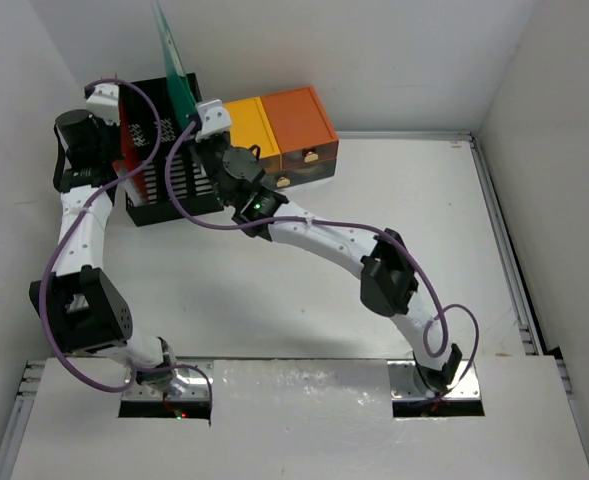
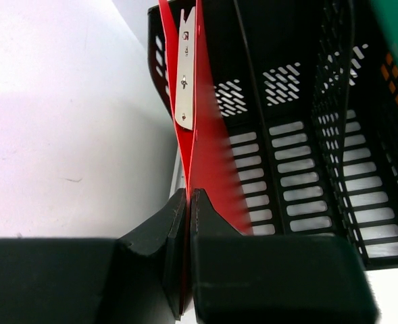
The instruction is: Organize the desk
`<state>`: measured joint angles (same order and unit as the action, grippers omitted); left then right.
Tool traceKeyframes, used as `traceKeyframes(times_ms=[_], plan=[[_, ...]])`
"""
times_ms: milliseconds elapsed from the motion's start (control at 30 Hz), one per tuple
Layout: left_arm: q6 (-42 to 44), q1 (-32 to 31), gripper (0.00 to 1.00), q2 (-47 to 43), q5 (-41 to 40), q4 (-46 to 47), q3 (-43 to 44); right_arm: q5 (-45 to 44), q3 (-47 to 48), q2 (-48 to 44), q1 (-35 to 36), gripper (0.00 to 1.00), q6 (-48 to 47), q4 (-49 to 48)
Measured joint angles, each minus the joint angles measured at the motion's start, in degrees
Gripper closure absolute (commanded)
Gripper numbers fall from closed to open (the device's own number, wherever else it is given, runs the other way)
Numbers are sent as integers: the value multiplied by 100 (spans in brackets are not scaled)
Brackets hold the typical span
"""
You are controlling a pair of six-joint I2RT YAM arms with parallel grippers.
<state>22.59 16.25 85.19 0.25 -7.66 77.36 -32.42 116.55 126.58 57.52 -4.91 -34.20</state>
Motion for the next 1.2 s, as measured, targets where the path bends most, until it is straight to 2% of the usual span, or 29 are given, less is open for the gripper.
traceKeyframes(times_ms=[167,600,767,1000,1200], plan=[[0,4,100,-17,98,13,-24,26,935,662,0,100,140,109],[7,26,100,-85,227,59,-114,-42,1375,1860,-232,100,404,116],[9,26,100,-98,243,103,-146,-44,874,1770,-258,100,463,-391],[11,26,100,-98,240,109,-151,-13,-750,809,-7,100,-186,-1582],[9,26,100,-98,245,107,-153,57,-1062,264,391,100,-568,-2409]])
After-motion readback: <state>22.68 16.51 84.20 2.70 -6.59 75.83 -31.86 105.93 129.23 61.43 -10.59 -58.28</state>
